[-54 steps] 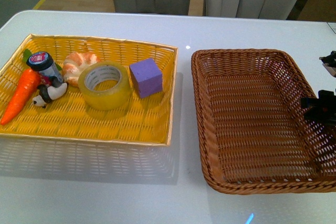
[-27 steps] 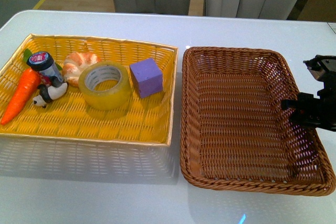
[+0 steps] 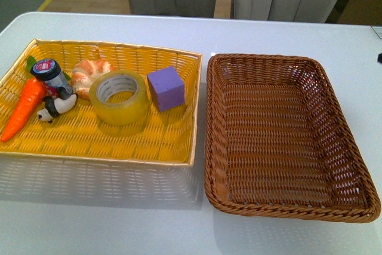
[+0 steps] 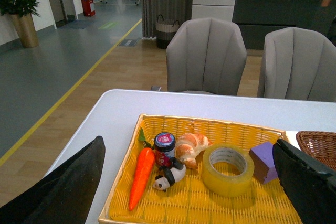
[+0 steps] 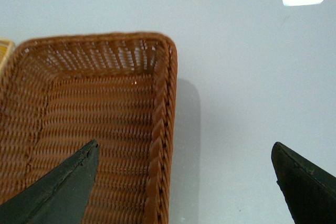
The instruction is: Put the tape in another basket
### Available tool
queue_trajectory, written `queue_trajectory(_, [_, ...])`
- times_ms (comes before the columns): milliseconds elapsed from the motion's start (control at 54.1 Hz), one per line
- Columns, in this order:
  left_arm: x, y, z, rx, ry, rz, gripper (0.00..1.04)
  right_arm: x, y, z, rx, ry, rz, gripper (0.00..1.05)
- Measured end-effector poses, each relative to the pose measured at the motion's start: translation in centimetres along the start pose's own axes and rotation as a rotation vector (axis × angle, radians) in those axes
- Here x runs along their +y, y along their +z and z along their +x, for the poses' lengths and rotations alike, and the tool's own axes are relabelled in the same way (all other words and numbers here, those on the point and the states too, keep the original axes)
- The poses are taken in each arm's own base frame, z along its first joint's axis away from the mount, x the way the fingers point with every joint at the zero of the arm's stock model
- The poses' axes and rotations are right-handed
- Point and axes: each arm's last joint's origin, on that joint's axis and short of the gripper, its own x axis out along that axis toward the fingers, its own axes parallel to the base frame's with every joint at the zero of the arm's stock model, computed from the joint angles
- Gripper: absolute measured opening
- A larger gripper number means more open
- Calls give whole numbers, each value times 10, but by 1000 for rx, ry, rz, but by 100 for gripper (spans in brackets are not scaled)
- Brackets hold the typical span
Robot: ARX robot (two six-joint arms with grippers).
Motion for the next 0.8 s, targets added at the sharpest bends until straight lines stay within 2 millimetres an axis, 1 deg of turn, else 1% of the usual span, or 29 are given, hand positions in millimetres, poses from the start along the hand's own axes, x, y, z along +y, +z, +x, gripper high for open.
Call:
queue_trajectory(37, [0, 0, 0, 0, 0, 0, 96, 1, -5, -5, -119, -23, -16, 81])
queue_trajectory(55, [0, 0, 0, 0, 0, 0, 96, 3, -11, -12, -181, -26, -24, 75])
queue_trajectory(92, [0, 0, 0, 0, 0, 0, 96, 7, -18, -23, -247, -20, -35, 68])
queue_trajectory(111, [0, 0, 0, 0, 0, 0, 96, 11, -18, -31, -297, -13, -43, 63])
queue_trajectory(148, [0, 0, 0, 0, 0, 0, 96, 14, -15, -41, -356, -7, -51, 56])
queue_trajectory(166, [0, 0, 0, 0, 0, 0, 96, 15, -14, -44, -366, -8, -52, 54])
queue_trajectory(259, [0, 0, 0, 0, 0, 0, 96, 18, -9, -64, -417, -26, -53, 38])
queue_trajectory(333, [0, 0, 0, 0, 0, 0, 96, 21, -14, -76, -406, -22, -53, 26])
queue_trajectory(351, [0, 0, 0, 0, 0, 0, 96, 21, -15, -78, -403, -21, -53, 24])
queue_trajectory(462, [0, 0, 0, 0, 0, 0, 96, 26, -22, -94, -389, -10, -55, 5])
queue_trajectory(499, [0, 0, 0, 0, 0, 0, 96, 28, -23, -98, -391, -18, -57, 2])
queue_trajectory(536, [0, 0, 0, 0, 0, 0, 96, 31, -23, -102, -394, -38, -49, 2])
queue_trajectory(647, [0, 0, 0, 0, 0, 0, 96, 38, -24, -115, -375, -13, -54, 2])
queue_trajectory(795, [0, 0, 0, 0, 0, 0, 96, 38, -25, -137, -398, -15, -54, 2])
